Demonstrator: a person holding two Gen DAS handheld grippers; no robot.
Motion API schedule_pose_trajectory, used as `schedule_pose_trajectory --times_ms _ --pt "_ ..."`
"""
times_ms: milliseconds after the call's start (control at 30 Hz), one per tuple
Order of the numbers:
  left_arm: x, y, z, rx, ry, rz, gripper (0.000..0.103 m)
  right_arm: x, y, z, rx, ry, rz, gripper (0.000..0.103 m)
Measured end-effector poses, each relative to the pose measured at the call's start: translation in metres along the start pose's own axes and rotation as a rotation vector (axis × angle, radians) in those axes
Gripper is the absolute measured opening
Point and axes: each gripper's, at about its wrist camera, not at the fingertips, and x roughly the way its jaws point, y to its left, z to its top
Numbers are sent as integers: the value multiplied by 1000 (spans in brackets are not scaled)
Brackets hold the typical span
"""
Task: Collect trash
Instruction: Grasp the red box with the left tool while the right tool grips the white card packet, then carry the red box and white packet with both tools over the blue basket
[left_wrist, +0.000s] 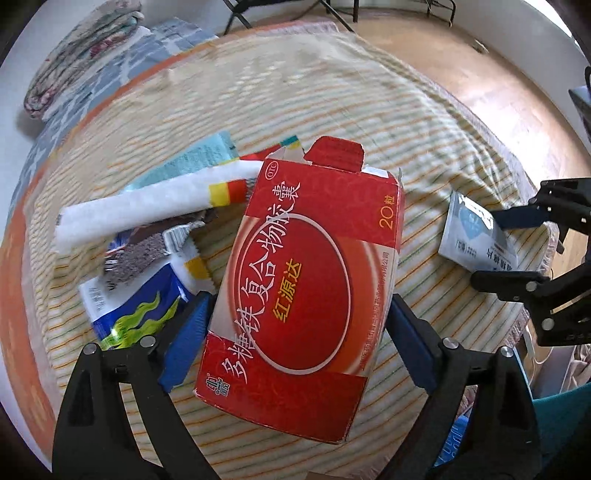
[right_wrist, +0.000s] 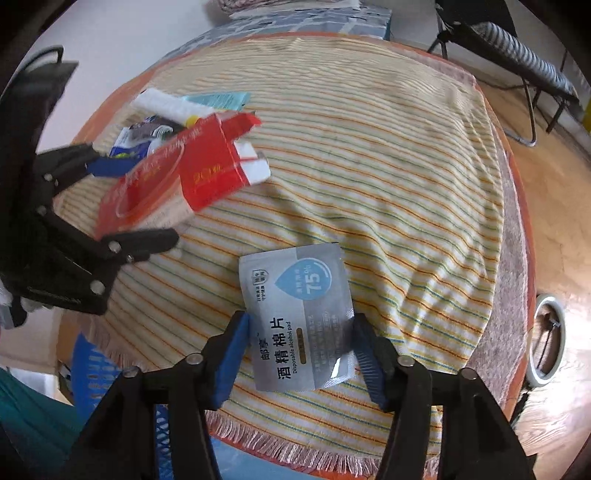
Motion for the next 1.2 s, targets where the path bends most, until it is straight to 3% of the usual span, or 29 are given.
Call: schedule_pose_trajectory --times_ms 433,467,500,567,733,867,1000,1200 --pt "-60 9 -27 -59 -92 -47 90 -39 3 0 17 -63 20 52" --pt "-65 11 -30 -65 -98 -51 86 -45 4 1 16 -70 20 52" --pt "-70 12 -32 -67 -102 -54 68 -49 1 1 15 -75 22 52" --pt "-70 14 -36 -74 -85 -40 44 -55 6 2 4 -82 19 52" --pt "-52 18 -49 -74 -29 1 43 -63 15 -1 -1 -87 14 52" --pt "-49 24 -50 -107 -34 15 43 -66 20 -5 -4 -81 20 52" --pt "-60 39 -52 -152 -71 26 20 -72 27 -8 -14 -83 24 52" --pt "-83 64 -65 -237 -114 -3 16 -86 44 -8 -45 -89 36 51"
